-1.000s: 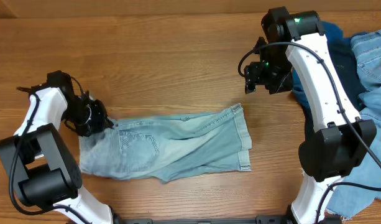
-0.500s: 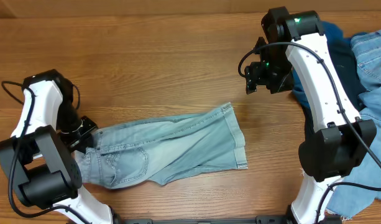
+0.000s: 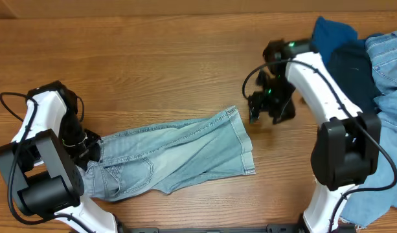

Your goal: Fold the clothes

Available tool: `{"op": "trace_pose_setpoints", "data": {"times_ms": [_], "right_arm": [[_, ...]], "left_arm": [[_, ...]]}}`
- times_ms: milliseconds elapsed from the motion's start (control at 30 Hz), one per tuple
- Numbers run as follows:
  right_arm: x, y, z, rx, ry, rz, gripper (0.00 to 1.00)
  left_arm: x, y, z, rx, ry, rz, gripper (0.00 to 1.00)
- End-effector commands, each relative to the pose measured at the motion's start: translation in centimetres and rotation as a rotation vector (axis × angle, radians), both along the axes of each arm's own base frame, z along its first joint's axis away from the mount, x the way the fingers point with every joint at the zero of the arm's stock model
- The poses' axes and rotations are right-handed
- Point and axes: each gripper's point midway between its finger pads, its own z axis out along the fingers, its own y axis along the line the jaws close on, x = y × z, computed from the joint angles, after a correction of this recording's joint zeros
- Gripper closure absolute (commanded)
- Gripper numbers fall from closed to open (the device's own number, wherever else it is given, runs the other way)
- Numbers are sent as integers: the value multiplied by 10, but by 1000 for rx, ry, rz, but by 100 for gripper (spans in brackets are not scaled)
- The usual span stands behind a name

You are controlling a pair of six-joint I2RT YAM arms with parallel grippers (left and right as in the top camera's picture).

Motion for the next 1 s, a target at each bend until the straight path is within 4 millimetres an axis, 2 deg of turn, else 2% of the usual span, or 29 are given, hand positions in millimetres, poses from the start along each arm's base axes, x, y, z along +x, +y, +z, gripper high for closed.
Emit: {"op": "trace_pose_setpoints", "data": {"times_ms": [0, 133, 267, 367, 500, 567, 600, 667, 700, 733, 800, 833, 867, 967], "right_arm": [[-26, 33, -8, 109, 44, 68, 25], [-45, 49, -26, 106, 63, 136, 22], [-55, 51, -41, 100, 75, 148, 22], [-55, 48, -49, 95, 64, 148, 22], [-46, 31, -53, 23, 35, 146, 22], [-43, 31, -54, 25, 26, 132, 25], [-42, 32, -54, 29, 24, 127, 30], [-44, 37, -53, 51, 29, 125, 57], [-45, 38, -53, 56, 33, 124, 66], [-46, 39, -52, 57, 38, 126, 71], [-49, 38, -51, 60, 47, 143, 91], [-52, 37, -50, 60, 57, 150, 96], [-54, 36, -49, 61, 66, 160, 96], [-85, 23, -31, 40, 201, 185, 96]], "left_arm": [[-3, 4, -2, 24, 12, 16, 69], [-3, 4, -2, 24, 12, 16, 69], [-3, 4, -3, 24, 12, 16, 69], [-3, 4, -2, 24, 12, 16, 70], [-3, 4, -2, 24, 13, 16, 70], [-3, 4, -3, 24, 13, 16, 70], [-3, 4, -2, 24, 13, 16, 70], [-3, 4, -2, 24, 13, 16, 69], [-3, 4, -2, 24, 13, 16, 69], [-3, 4, -3, 24, 13, 16, 69], [-3, 4, -2, 24, 12, 16, 69], [-3, 4, -2, 24, 12, 16, 69], [-3, 4, -2, 24, 12, 16, 69], [-2, 4, -3, 25, 9, 16, 69]]}}
